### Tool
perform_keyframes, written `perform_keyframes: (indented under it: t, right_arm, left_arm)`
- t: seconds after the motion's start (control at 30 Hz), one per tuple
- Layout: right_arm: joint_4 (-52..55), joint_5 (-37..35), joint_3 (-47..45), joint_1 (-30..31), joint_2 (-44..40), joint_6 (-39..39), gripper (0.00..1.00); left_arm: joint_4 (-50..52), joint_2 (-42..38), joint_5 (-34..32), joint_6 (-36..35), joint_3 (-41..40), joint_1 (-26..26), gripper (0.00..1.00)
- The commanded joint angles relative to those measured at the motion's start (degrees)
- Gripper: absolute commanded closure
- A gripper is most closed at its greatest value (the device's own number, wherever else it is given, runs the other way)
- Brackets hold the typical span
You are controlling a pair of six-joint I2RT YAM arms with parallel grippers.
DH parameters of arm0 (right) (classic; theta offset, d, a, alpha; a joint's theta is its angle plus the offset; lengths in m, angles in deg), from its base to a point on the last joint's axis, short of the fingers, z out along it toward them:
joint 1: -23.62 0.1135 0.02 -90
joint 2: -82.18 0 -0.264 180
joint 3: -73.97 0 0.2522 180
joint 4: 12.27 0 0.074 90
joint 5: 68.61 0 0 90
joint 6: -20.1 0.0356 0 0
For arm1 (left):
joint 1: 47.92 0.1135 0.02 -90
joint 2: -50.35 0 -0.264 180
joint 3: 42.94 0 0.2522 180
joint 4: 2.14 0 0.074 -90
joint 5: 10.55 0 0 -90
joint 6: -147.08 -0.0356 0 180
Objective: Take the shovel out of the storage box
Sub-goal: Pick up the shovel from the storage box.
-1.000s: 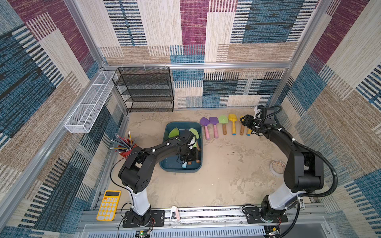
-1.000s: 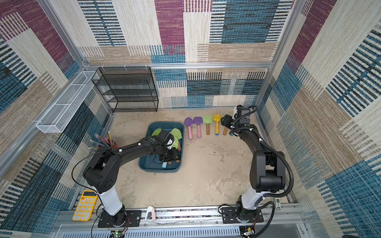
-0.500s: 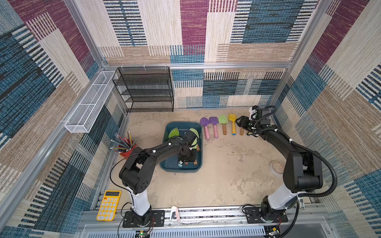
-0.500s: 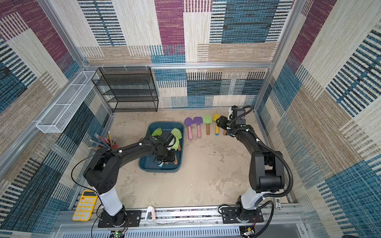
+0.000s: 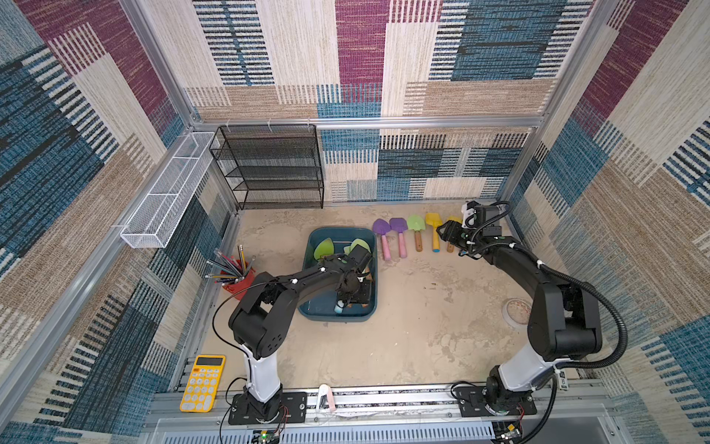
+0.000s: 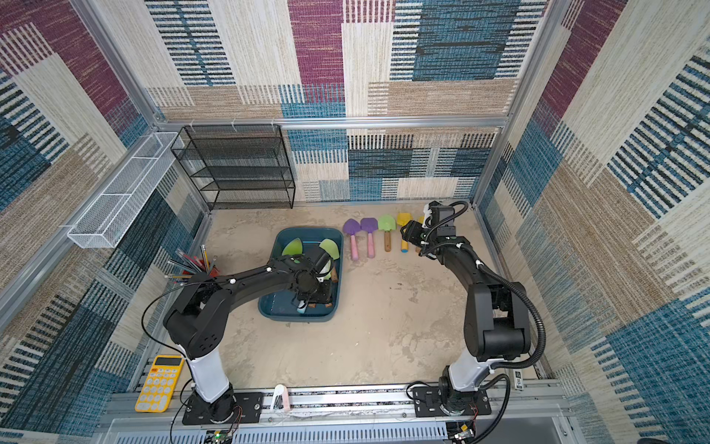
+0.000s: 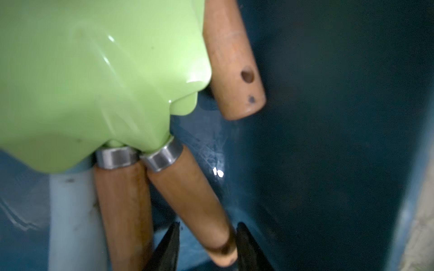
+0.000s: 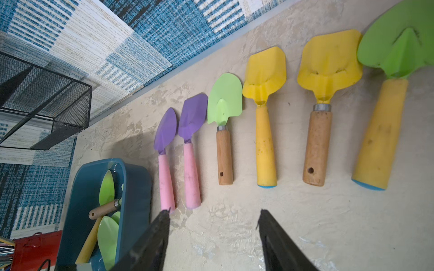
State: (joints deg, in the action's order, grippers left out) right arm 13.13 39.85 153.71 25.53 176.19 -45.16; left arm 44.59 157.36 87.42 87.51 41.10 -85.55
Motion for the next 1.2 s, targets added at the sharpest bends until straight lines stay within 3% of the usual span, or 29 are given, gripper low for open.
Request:
perform_keyframes:
  t: [0.0,0.2,0.57,0.87,1.17]
  right_arm:
    - [-2.0,0.4,-0.4,0.1,-0.6,-0.6,0.38]
    - [-2.1,0.8,-0.9,0.2,-0.9,-0.7,0.37]
    - [-1.8,0.9,-0.4,1.3,-0.5,-0.7,0.37]
    - [-0.5,1.8,0.1,2.4,-2.9,-1.2,0.37]
    - [-2.9,9.8,-0.5,4.6,-5.7,1.5,0.36]
  left_arm:
    - [-0.1,0.9,1.1,1.1,0.4,-0.2,0.57]
    - [0.3,0.9,-0.5,1.3,-0.9,-0.2,0.60]
    - [0.7,-0.4,-3.0,1.2,-2.3,-0.2,0.84]
    - [0.3,-5.9,-2.7,0.9,-2.4,-0.2,0.98]
    - [-0.5,-8.8,0.3,0.6,-3.1,2.1,1.00]
